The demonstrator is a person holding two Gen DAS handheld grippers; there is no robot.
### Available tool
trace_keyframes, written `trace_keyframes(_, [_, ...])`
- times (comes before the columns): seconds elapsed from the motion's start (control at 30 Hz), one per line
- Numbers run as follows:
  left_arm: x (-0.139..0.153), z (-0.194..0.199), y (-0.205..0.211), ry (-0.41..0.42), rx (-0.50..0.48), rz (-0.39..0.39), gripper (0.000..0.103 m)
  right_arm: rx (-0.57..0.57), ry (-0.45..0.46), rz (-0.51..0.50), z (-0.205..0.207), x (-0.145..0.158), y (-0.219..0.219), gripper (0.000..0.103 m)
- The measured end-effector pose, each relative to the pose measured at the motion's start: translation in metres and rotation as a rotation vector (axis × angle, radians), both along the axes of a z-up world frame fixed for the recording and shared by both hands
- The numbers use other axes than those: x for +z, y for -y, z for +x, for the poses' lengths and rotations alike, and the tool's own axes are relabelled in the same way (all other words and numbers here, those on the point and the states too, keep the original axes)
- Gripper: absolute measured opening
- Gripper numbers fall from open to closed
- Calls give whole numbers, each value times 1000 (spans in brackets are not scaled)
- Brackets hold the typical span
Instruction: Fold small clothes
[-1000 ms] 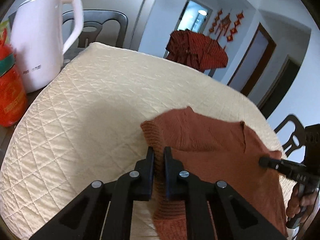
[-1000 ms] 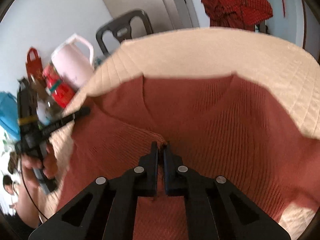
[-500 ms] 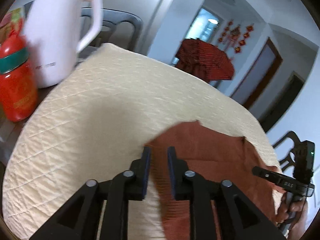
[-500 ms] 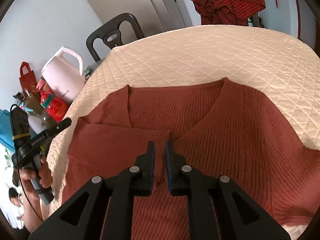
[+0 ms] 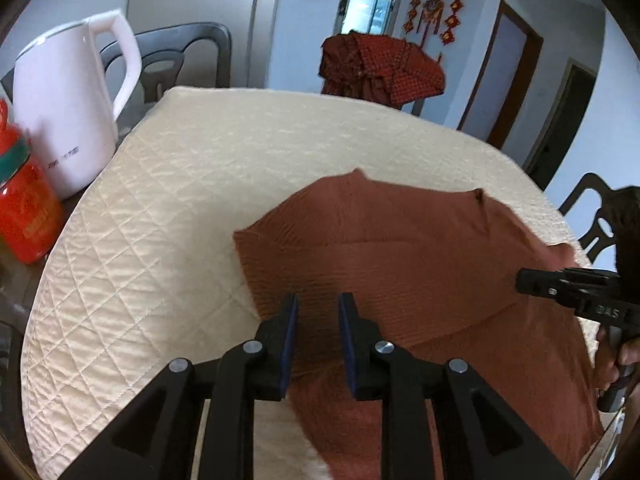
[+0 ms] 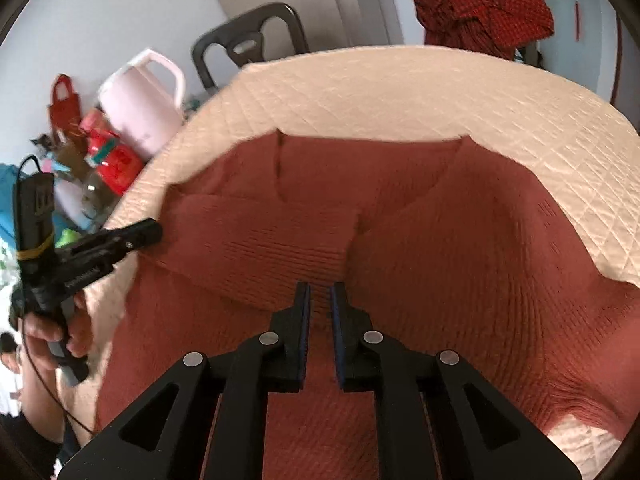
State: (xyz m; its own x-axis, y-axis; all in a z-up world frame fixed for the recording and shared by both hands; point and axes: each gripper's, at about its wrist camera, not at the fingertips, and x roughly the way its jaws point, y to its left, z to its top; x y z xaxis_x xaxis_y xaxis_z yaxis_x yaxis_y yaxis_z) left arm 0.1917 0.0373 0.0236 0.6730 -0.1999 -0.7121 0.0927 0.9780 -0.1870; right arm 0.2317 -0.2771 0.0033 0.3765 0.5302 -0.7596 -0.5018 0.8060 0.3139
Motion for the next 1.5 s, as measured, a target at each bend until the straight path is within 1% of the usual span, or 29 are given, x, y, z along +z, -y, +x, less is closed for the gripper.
trace_keyframes(0.03, [1, 2, 3, 2, -4, -2, 23, -5, 6, -2, 4, 1, -4, 10])
trace_keyframes(0.1, [-6, 8, 5, -9, -4, 17, 23, -9, -1, -9, 17, -4, -11, 10])
trace_keyframes(0.17, [-21, 17, 4, -59, 11, 15, 23, -27, -43, -28, 33, -17, -14, 9])
trace_keyframes(0.2, [-20, 15, 1, -40, 13, 0, 23, -33, -49, -2, 36, -18, -12, 9])
trace_keyframes(0.23, [-19, 13, 0, -45, 15, -2, 23, -43, -62, 13, 38, -18, -9, 9])
trace_keyframes(0.33, [-12, 0, 2, -29, 30, 13, 23, -57, -27, -25, 27, -12, -5, 9])
trace_keyframes(0.37, [-10, -5, 4, -20, 27, 16, 26, -48, -22, -26, 23, -11, -4, 9])
trace_keyframes(0.4, [-8, -10, 6, -9, 20, 14, 30, -35, -28, -24, 17, -13, -3, 10])
trace_keyframes(0.43, [-9, -14, 8, -4, 15, 13, 39, -30, -34, -38, 15, -16, -2, 10])
trace_keyframes(0.47, [-11, -15, 10, -9, 10, 19, 44, -22, -31, -44, 12, -19, -1, 10])
trace_keyframes(0.5, [-15, -15, 12, -22, 9, 33, 44, -22, -24, -42, 11, -19, 0, 10])
trace_keyframes(0.57, [-17, -16, 13, -25, 17, 51, 45, -40, -41, -40, 7, -15, 4, 10])
trace_keyframes(0.67, [-15, -21, 9, -30, 21, 40, 45, -31, -7, -29, -12, -5, 14, 10])
trace_keyframes(0.77, [-19, -27, 1, -44, 45, 29, 45, -70, -14, 26, -26, 0, 41, 10])
trace_keyframes(0.8, [-19, -30, -1, -57, 54, 17, 45, -90, -13, 49, -30, 2, 52, 11])
trace_keyframes(0.87, [-17, -41, -3, -53, 51, -22, 45, -140, -8, 93, -39, 7, 76, 26])
trace_keyframes(0.9, [-14, -48, -1, -41, 46, -28, 45, -163, -6, 119, -44, 8, 88, 30])
trace_keyframes(0.93, [-11, -54, 2, -27, 41, -26, 45, -188, -8, 146, -49, 9, 102, 39])
trace_keyframes(0.97, [-7, -60, 5, -15, 35, -24, 46, -210, -11, 160, -53, 9, 113, 42])
trace_keyframes(1.0, [-4, -66, 7, -4, 30, -25, 47, -241, -15, 163, -56, 9, 124, 42])
trace_keyframes(1.07, [3, -74, 11, 18, 21, -25, 53, -315, -11, 145, -64, 8, 147, 42])
trace_keyframes(1.1, [5, -78, 13, 26, 25, -16, 54, -349, -9, 137, -67, 7, 158, 42])
trace_keyframes(1.17, [8, -83, 15, 37, 31, -7, 58, -449, -15, 123, -75, 3, 185, 42])
trace_keyframes(1.27, [9, -87, 20, 38, 28, -8, 64, -571, -41, 139, -83, -4, 218, 42])
trace_keyframes(1.3, [8, -87, 24, 37, 19, -2, 64, -619, -54, 143, -86, -8, 229, 42])
trace_keyframes(1.4, [3, -86, 37, 31, -9, 24, 65, -713, -74, 162, -88, -15, 250, 42])
trace_keyframes(1.5, [-3, -83, 47, 11, -33, 19, 65, -779, -91, 218, -85, -22, 269, 42])
